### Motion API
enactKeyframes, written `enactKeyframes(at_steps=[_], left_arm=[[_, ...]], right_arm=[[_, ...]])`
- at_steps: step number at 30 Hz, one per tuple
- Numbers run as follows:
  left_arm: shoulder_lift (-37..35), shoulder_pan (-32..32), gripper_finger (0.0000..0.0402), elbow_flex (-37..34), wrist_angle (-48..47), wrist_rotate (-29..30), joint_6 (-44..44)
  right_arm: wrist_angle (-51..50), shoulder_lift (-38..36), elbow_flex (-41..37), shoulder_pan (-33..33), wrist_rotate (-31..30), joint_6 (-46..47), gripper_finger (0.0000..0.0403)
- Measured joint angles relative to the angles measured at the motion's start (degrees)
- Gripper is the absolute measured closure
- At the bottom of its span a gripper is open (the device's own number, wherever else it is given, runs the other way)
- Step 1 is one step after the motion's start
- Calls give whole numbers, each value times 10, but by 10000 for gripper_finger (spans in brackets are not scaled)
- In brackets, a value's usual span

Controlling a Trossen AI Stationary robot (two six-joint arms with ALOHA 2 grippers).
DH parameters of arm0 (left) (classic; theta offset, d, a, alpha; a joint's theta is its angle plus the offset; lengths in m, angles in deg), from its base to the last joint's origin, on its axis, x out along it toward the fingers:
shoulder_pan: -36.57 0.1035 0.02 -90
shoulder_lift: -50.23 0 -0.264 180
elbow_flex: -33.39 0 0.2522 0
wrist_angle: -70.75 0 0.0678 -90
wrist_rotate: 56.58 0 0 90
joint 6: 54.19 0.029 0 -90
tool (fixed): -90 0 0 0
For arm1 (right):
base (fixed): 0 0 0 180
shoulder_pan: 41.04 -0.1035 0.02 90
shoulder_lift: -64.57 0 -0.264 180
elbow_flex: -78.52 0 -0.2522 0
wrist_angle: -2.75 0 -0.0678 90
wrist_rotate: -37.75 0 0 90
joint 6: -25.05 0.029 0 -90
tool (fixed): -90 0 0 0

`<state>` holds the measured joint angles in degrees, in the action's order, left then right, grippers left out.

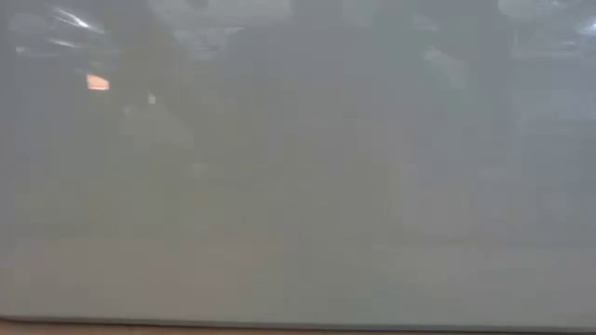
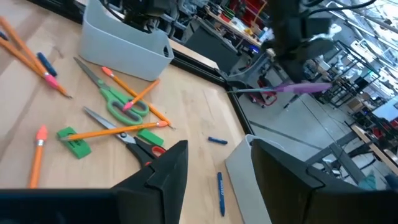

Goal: Sort crayons/erasers/pens/pencils in bins
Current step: Put the violet scissors into the top gray bin

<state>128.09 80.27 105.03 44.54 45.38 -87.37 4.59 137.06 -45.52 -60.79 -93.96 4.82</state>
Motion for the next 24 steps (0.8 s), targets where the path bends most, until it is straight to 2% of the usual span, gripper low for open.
enactKeyframes(at_steps=[2, 5, 13, 18, 22, 24], left_arm=[[4, -6, 394, 20, -17, -14, 1], [44, -18, 394, 87, -81, -5, 27], [235, -56, 393, 337, -235, -1, 129], [354, -90, 393, 454, -276, -12, 175], [439, -107, 394, 520, -275, 35, 195], [471, -109, 388, 547, -276, 37, 196]], right_arm=[[0, 0, 0, -5, 0, 0, 234], [0, 0, 0, -10, 0, 0, 234], [-18, 0, 0, -10, 0, 25, 234], [-53, 0, 0, -8, 0, 58, 234], [-45, 0, 0, 4, 1, 74, 234], [-46, 0, 0, 8, 13, 76, 234]])
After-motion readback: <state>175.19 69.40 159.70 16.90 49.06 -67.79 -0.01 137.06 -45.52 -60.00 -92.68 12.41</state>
